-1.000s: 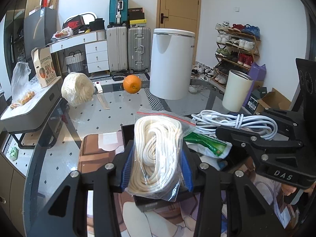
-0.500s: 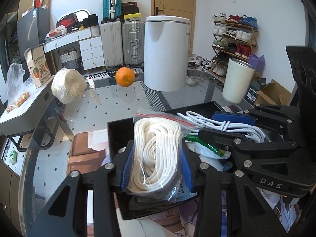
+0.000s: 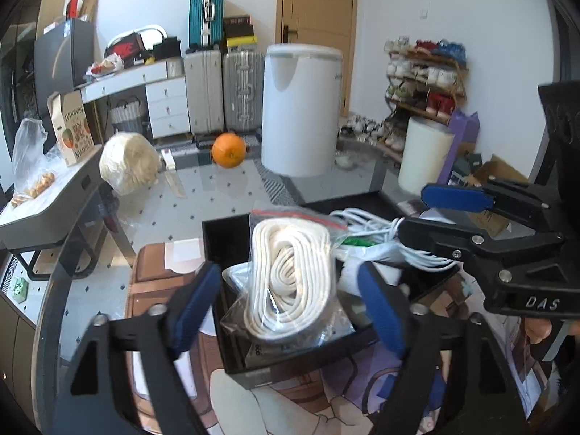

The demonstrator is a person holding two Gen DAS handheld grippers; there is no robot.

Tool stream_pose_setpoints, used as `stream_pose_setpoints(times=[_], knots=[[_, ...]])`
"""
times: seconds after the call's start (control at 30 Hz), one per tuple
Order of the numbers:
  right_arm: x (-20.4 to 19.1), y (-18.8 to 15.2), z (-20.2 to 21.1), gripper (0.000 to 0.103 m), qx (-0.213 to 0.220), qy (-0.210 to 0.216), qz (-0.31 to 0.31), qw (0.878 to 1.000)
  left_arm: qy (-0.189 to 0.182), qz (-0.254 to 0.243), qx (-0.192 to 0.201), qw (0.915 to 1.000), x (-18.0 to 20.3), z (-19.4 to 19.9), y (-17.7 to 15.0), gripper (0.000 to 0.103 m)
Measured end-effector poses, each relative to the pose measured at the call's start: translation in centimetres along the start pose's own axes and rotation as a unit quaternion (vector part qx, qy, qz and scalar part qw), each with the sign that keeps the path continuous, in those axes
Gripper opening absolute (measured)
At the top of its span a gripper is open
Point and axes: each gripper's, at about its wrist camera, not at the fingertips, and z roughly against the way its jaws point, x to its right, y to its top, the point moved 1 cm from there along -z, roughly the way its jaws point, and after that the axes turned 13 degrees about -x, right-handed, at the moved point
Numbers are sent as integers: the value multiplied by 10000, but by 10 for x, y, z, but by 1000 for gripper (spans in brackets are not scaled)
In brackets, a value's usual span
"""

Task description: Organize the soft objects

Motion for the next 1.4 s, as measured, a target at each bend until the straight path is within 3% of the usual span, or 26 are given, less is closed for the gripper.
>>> stream_pose_setpoints(times=[0.17,0.37,0.7,1.4], knots=[[4,-15,17,84,142,-24,-186,9997,85,6,303,9995,0,20,-8,103],[-1,-30,26,102,309,-96,-301,9990,31,179,477,9987,-4,32,-21,103],[-7,-57,26,102,534,-106,-517,9972,158,322,677,9971,-11,42,-47,103],[-16,-75,33,102,914,-278,-469,9943,156,496,919,9944,-10,42,-60,103]])
